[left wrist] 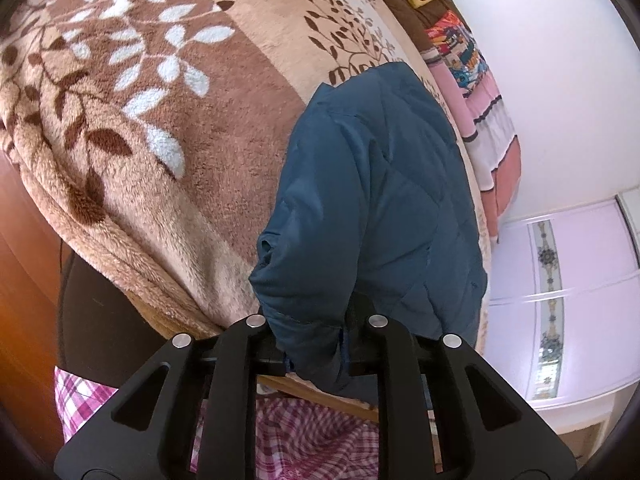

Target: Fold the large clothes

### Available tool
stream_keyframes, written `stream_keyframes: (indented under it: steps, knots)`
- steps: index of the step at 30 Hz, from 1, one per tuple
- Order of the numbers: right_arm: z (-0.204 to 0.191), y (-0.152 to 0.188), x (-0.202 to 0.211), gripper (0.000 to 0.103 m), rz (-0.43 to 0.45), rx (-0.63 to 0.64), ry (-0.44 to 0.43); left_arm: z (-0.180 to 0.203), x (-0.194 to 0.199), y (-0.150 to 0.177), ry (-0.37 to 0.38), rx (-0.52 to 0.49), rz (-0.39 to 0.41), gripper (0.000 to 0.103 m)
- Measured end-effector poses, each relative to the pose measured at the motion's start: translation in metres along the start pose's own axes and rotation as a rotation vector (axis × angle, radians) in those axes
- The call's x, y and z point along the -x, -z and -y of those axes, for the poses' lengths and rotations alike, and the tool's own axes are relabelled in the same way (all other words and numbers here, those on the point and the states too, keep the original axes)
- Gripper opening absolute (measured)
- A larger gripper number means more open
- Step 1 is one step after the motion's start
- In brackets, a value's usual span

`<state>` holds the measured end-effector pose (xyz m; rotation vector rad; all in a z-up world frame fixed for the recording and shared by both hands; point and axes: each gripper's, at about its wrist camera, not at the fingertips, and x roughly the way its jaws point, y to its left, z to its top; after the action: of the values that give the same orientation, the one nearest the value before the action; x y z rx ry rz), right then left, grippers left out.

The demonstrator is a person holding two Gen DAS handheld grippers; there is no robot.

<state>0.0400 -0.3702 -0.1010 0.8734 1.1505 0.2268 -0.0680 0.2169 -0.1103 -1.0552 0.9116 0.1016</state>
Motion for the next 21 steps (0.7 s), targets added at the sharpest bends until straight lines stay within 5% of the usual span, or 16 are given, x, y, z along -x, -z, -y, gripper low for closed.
stream_keyframes:
  steps: [6, 9, 12, 21]
  knots:
    - [-0.005, 0.001, 0.001, 0.035, -0.006, 0.001, 0.033, -0.001, 0.0, 0.0, -0.022, 0.002, 0.011, 0.03]
    - [-0.007, 0.001, 0.001, 0.042, -0.007, 0.005, 0.047, -0.002, -0.001, 0.0, -0.051, 0.003, 0.011, 0.044]
    - [-0.009, 0.004, 0.006, 0.063, -0.003, 0.032, 0.114, -0.004, -0.001, 0.001, -0.085, 0.011, 0.023, 0.056]
    - [-0.042, 0.024, 0.015, 0.065, 0.055, 0.26, 0.351, 0.01, -0.003, 0.002, -0.185, -0.066, 0.062, 0.066]
